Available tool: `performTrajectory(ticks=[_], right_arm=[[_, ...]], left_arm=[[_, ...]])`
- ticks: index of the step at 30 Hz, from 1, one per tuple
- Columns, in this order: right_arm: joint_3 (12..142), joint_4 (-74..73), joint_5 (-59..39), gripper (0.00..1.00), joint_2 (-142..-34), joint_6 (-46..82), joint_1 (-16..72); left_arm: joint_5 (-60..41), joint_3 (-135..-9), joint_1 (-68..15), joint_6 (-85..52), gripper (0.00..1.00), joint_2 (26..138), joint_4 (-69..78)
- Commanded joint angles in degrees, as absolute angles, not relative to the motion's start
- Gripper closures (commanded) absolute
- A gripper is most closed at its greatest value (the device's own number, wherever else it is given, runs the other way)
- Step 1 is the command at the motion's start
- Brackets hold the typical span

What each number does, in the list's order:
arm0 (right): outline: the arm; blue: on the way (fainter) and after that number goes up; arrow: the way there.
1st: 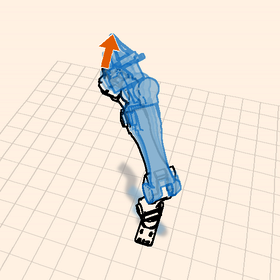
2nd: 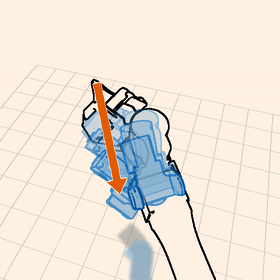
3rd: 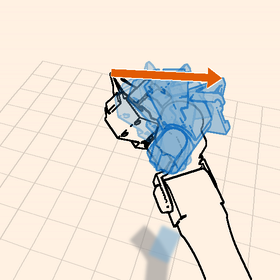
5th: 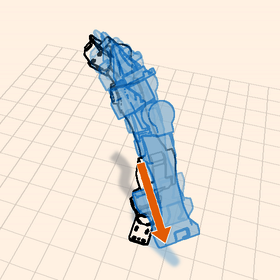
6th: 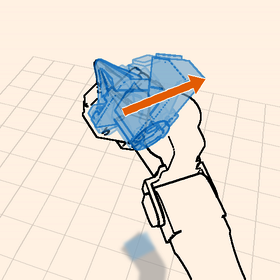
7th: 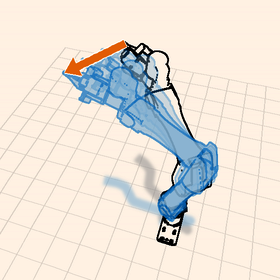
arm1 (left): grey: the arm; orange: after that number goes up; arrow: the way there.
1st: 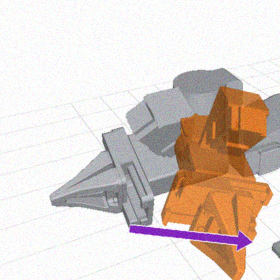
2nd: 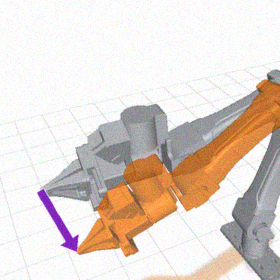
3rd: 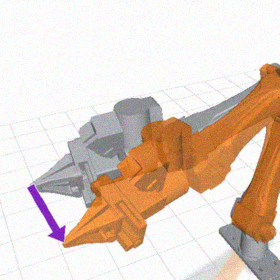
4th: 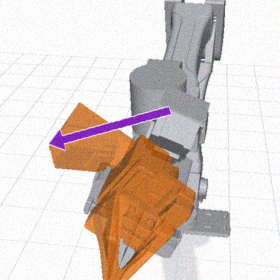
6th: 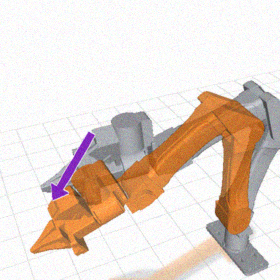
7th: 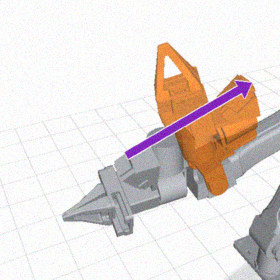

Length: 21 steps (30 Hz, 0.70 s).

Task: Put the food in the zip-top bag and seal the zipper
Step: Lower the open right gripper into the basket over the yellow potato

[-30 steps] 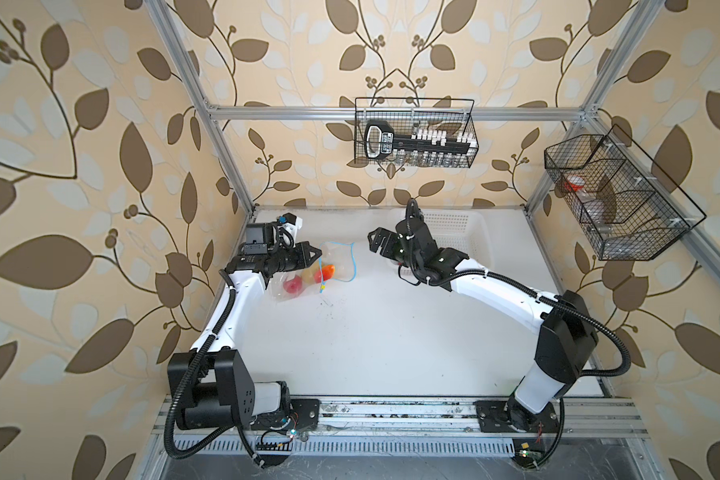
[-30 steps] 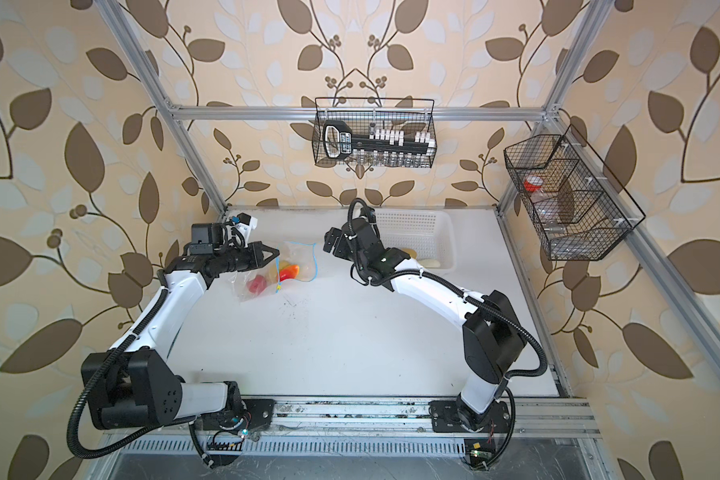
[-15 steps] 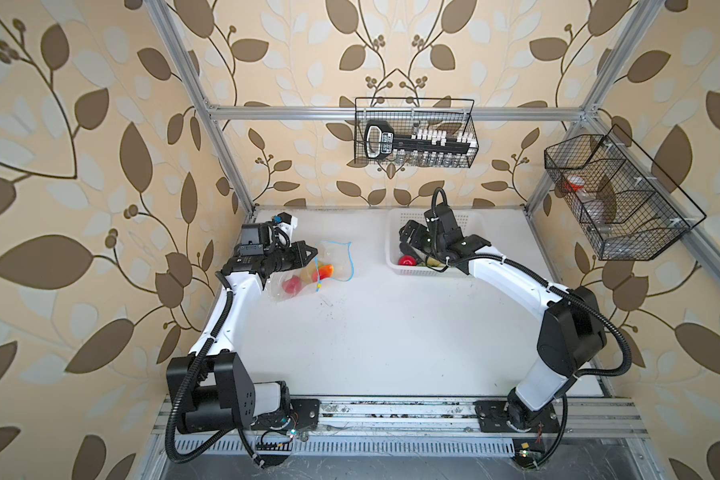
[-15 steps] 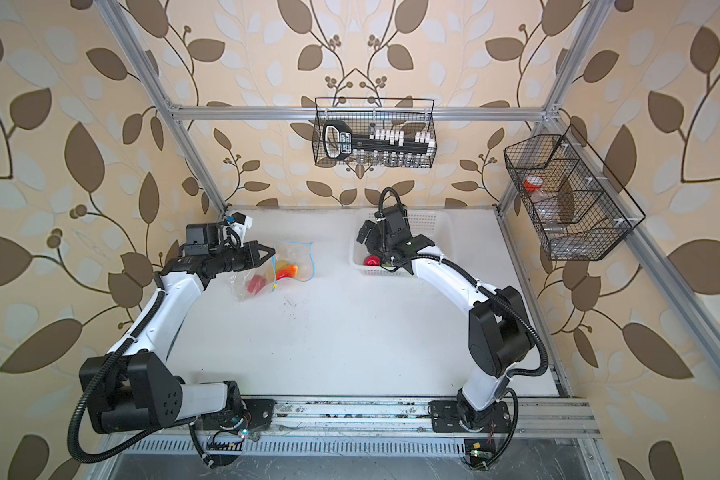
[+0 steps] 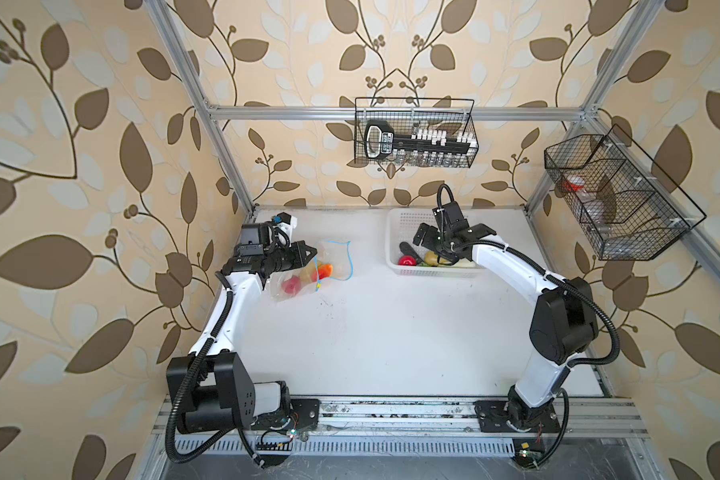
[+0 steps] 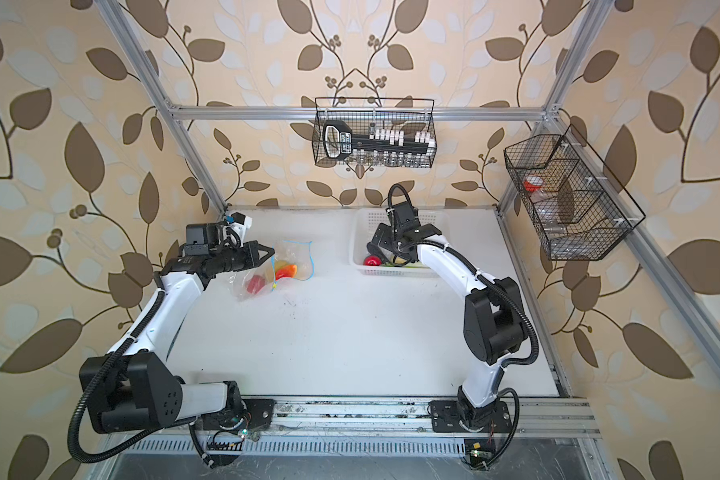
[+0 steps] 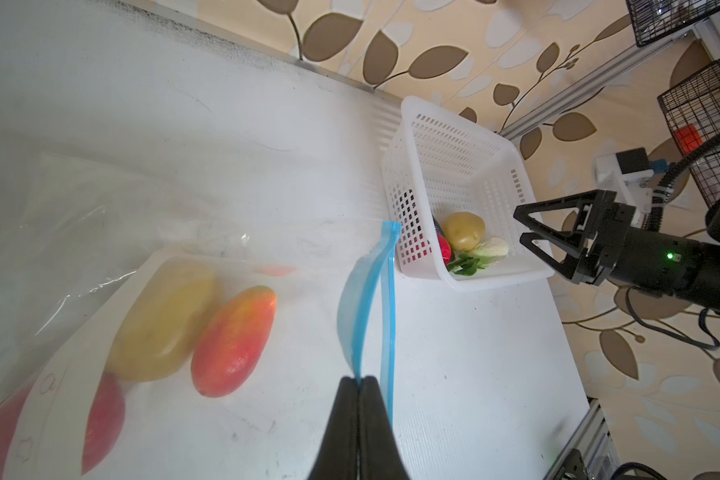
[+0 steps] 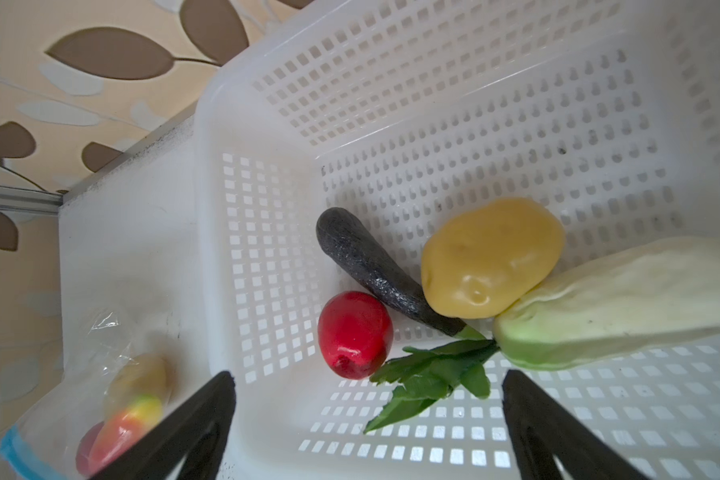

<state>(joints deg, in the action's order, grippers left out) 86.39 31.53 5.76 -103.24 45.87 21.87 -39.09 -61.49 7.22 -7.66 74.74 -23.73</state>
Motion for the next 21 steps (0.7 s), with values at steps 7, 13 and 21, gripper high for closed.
performTrajectory(ticks=[7,13,21], right_arm=[[88.6,35.3,6.6,0.00,-107.7,48.6,18.9],[90.0,35.9,6.7,0.00,-111.1,49.4,18.0],[90.7,34.9,6.7,0.00,-112.8,49.6,17.3]], left_arm=[[-41.1,-60.8,7.7,-7.6,1.00,74.4,-21.4],[-41.1,-60.8,7.7,-7.4,1.00,74.3,-21.3],[-41.5,-61.2,7.7,-7.3,1.00,74.7,-21.8]])
